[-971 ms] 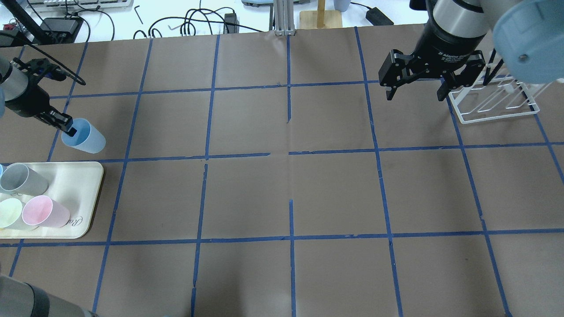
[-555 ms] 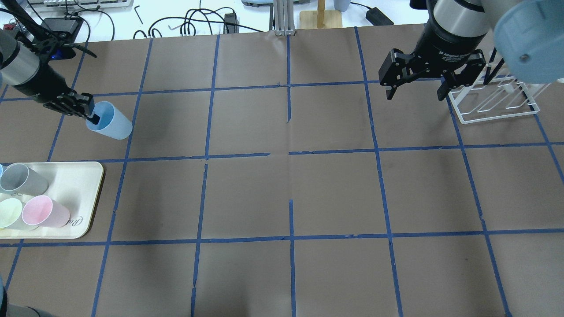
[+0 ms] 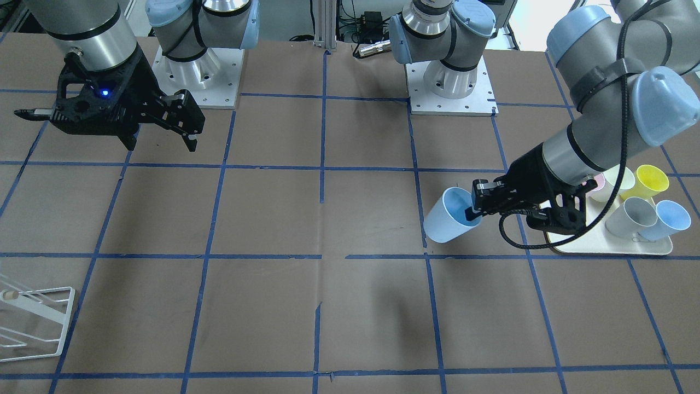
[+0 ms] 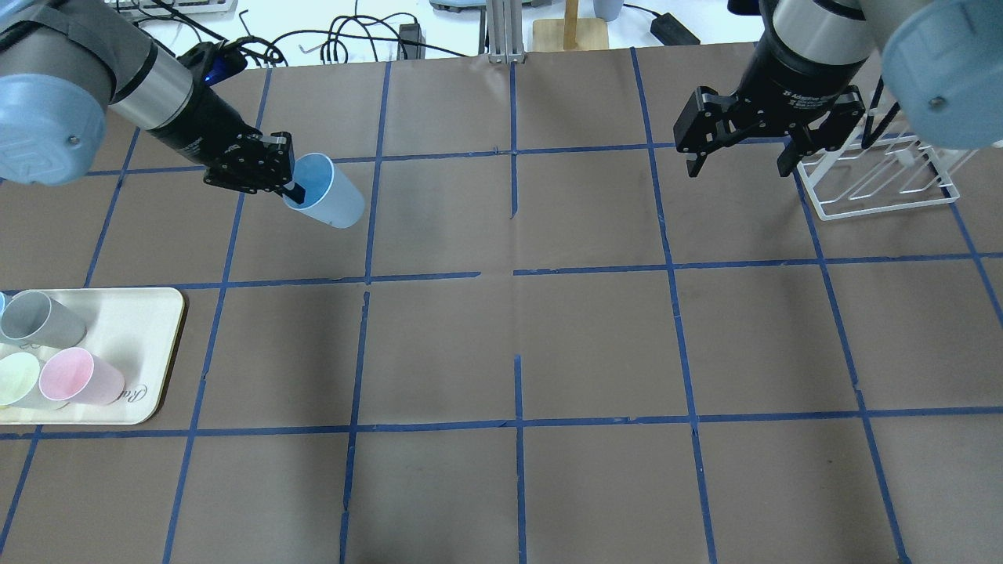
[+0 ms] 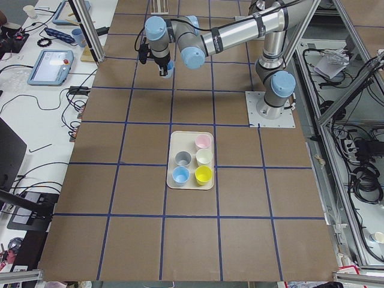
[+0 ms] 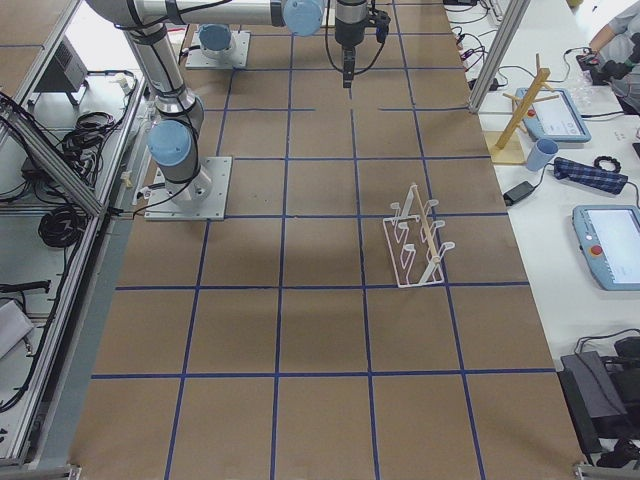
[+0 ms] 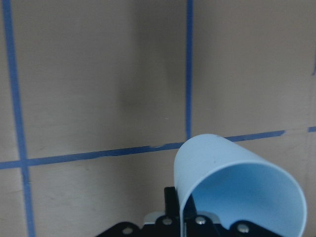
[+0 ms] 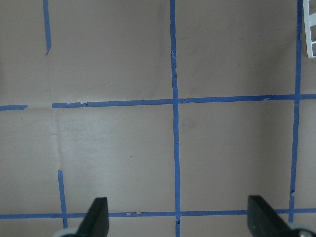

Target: Transfer IKEA cup to right arm and place on rack

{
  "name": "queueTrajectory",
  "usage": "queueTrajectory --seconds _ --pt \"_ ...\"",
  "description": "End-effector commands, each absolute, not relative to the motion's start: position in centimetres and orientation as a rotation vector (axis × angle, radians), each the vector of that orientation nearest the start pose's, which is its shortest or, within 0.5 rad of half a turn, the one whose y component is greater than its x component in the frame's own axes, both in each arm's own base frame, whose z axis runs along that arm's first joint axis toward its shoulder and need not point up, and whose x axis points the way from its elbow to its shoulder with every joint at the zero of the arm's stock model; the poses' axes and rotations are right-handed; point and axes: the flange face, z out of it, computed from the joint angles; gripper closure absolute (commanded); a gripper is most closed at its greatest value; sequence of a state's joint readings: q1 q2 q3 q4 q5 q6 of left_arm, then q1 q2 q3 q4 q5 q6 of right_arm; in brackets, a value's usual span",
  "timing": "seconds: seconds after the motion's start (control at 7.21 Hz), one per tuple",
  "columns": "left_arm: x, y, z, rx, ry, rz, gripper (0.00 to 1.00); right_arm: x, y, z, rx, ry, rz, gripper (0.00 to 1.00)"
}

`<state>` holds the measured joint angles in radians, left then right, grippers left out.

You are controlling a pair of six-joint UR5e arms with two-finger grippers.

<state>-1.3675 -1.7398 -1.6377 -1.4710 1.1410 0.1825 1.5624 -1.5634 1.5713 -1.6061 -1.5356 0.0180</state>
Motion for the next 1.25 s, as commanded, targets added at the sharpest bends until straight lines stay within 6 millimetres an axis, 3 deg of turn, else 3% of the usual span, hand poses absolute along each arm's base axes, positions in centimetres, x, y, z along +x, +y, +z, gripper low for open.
queueTrajectory --seconds 0.0,0.14,0.42,0.55,0.83,0.97,1.11 --pt "-9.8 -54.1 41.1 -0.307 3.833 0.274 1.0 13.4 -49.8 48.8 0.028 3.1 -0.043 0.0" --pt "-11.4 -53.2 42.6 -0.386 3.928 0.333 1.0 12.9 -50.2 49.7 0.029 3.095 -0.069 0.0" --pt "-15.5 -51.3 43.0 -0.404 4.028 0.52 1.0 12.1 -50.5 49.7 -0.19 3.077 -0.087 0.0" --pt "-16.3 -51.0 41.9 -0.487 4.11 0.586 1.0 12.4 -50.9 50.2 -0.313 3.025 -0.152 0.0" --pt "-17.4 -50.0 38.4 -0.868 4.27 0.785 1.0 13.5 -51.1 50.6 -0.695 2.86 -0.249 0.0" --pt "-18.0 -49.6 37.6 -1.068 4.33 0.849 1.0 13.8 -50.5 51.6 -0.747 2.817 -0.293 0.0" --pt "-18.0 -49.3 37.3 -1.099 4.335 0.859 1.0 14.7 -49.1 53.5 -0.836 2.694 -0.375 0.0"
